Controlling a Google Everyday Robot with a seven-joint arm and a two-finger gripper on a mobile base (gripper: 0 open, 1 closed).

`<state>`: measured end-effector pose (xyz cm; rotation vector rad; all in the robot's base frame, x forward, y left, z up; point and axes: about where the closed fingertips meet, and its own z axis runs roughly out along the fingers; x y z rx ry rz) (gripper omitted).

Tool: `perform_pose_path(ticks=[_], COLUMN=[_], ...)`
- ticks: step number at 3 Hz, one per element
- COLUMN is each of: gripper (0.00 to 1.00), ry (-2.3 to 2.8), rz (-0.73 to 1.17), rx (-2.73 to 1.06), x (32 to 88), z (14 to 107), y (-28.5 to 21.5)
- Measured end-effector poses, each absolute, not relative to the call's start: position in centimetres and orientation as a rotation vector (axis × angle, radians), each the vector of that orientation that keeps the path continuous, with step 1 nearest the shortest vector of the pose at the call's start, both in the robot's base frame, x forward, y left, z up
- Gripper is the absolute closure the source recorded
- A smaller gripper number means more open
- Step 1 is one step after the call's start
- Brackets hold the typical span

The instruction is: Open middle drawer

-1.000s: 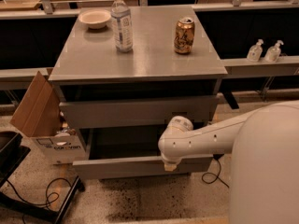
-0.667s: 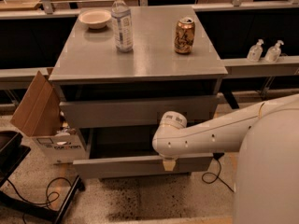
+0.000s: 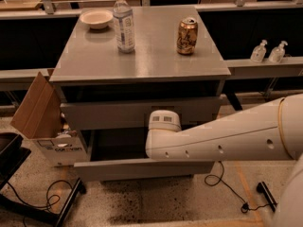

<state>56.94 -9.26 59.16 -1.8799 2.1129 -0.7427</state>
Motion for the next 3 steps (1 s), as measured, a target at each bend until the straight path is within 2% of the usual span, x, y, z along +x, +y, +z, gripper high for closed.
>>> perform_pose_path(ticks=[1, 3], gripper=[1.0, 1.0], ry=[2.109, 2.144], rz=[-0.751, -0.671], rx=[-1.873, -1.905], x=[57.1, 59.8], z=[59.3, 55.0], y=[-9.4, -9.5])
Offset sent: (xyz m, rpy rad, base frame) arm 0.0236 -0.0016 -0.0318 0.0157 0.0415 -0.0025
